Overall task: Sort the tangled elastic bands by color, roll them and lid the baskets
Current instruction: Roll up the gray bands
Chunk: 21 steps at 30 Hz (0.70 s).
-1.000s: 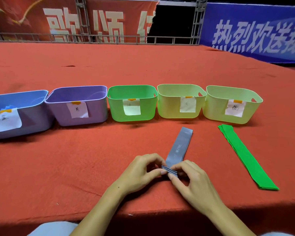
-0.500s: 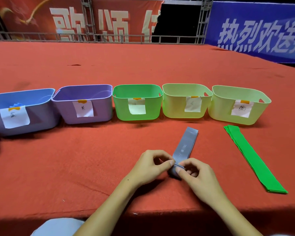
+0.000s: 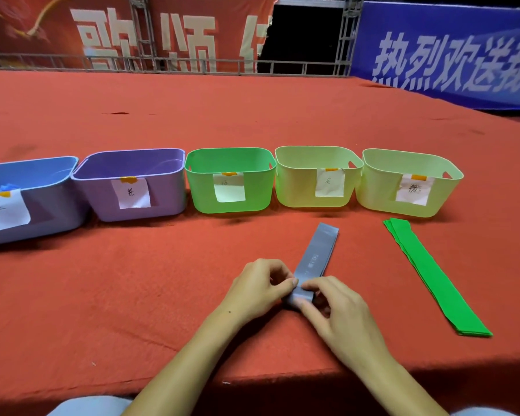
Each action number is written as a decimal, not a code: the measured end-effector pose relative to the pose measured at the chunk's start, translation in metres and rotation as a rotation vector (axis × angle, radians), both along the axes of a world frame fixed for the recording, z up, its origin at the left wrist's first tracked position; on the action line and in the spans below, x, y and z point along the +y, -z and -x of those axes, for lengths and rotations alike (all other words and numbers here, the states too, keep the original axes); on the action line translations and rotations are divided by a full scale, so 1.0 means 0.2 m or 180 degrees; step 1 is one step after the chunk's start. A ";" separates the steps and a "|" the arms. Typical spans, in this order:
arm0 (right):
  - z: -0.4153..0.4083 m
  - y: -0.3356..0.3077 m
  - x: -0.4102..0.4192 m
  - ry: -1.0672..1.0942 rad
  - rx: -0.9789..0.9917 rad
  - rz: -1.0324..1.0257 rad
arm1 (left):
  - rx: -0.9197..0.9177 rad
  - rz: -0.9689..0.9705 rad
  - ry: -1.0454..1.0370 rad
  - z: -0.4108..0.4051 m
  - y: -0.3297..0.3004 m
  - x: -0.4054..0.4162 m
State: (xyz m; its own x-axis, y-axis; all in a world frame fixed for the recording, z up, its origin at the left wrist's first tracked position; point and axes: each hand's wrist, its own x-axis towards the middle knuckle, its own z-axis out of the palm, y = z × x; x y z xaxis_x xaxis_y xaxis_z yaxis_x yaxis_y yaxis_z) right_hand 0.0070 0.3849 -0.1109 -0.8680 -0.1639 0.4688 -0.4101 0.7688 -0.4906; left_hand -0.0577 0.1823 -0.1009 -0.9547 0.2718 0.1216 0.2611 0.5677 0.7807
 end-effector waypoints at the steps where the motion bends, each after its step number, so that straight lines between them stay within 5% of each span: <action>1: 0.00 0.00 0.01 0.0035 0.0012 -0.0191 | -0.0011 0.0035 -0.0004 0.01 0.00 0.00; 13: 0.05 0.00 0.01 0.0146 -0.0088 -0.0694 | 0.0512 0.0645 -0.0038 -0.03 -0.01 0.03; 21: 0.08 -0.01 0.01 0.0227 -0.0238 -0.0721 | 0.0256 -0.0174 0.0614 -0.03 -0.03 -0.04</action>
State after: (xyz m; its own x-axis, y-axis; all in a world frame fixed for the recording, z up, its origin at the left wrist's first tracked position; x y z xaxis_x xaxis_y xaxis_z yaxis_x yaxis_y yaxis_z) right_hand -0.0094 0.3876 -0.1086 -0.9120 -0.1945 0.3612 -0.3200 0.8883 -0.3295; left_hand -0.0522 0.1745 -0.0949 -0.8722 0.4394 0.2148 0.4235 0.4586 0.7813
